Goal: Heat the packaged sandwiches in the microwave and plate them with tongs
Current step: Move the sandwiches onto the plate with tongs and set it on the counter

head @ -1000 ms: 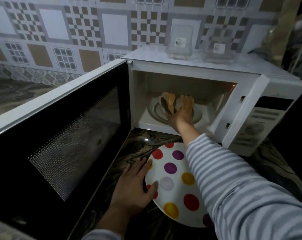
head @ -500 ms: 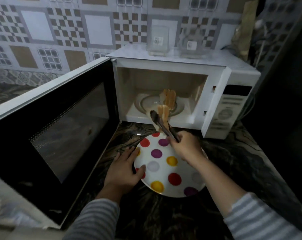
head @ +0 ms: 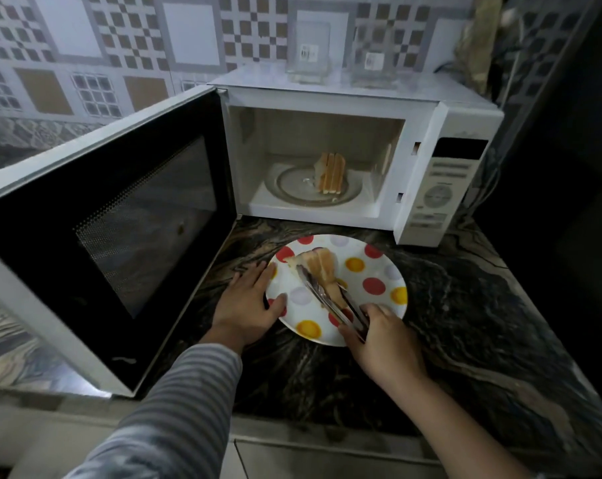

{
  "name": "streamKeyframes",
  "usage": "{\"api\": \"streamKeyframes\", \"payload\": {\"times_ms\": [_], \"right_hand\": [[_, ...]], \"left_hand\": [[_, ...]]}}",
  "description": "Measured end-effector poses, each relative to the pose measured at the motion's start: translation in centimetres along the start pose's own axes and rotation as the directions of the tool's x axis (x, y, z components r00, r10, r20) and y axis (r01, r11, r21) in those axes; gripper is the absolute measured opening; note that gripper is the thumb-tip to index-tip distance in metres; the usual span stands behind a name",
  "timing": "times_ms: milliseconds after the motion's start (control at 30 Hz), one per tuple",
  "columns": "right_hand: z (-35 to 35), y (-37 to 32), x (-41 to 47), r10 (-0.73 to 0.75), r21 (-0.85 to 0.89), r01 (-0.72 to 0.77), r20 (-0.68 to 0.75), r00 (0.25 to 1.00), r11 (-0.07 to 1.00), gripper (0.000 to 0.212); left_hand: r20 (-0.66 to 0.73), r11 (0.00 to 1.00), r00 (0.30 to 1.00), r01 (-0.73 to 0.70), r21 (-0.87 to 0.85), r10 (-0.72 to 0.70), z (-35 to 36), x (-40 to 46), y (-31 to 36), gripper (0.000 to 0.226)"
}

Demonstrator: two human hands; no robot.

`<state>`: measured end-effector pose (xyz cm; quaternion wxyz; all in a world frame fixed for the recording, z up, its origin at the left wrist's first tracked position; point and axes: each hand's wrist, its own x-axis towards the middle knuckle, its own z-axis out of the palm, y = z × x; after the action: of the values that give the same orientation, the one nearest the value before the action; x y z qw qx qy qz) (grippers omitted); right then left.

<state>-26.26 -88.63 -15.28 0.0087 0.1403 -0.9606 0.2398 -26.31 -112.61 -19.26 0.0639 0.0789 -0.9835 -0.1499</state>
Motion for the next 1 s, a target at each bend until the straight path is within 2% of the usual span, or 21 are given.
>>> {"api": "streamKeyframes", "payload": {"times_ms": [167,367,533,800,1000], "right_hand": [[-0.4,-0.2,0.1,0.015,0.007,-0.015,0.050,0.999,1.000,0.042],[-3.3,0.1,0.3,0.016,0.114,-0.029,0.110,0.994,0.993,0.060],[-6.4,-1.6,3.7,-0.024,0.170,0.008,0.088,0.996,0.985,0.039],[-8.1,-5.0,14.9,0.185,0.242,-0.191,0.046,0.982,0.951,0.034],[-5.6,-6.4,22.3,0.316,0.266,-0.342,0.136,0.939,0.901,0.042]], "left_hand": [[-0.015,1.000,1.000,-0.005,-0.019,0.004,0.0,0.0,0.0,0.095],[-0.018,0.999,1.000,-0.008,-0.040,0.007,0.0,0.0,-0.1,0.095],[-0.039,0.999,0.999,-0.005,-0.046,0.003,0.2,0.0,-0.2,0.092],[-0.074,0.996,0.997,-0.008,-0.089,0.001,-0.3,-0.2,0.0,0.089],[-0.103,0.991,0.995,-0.008,-0.137,-0.007,-0.3,-0.3,-0.1,0.084]]}}
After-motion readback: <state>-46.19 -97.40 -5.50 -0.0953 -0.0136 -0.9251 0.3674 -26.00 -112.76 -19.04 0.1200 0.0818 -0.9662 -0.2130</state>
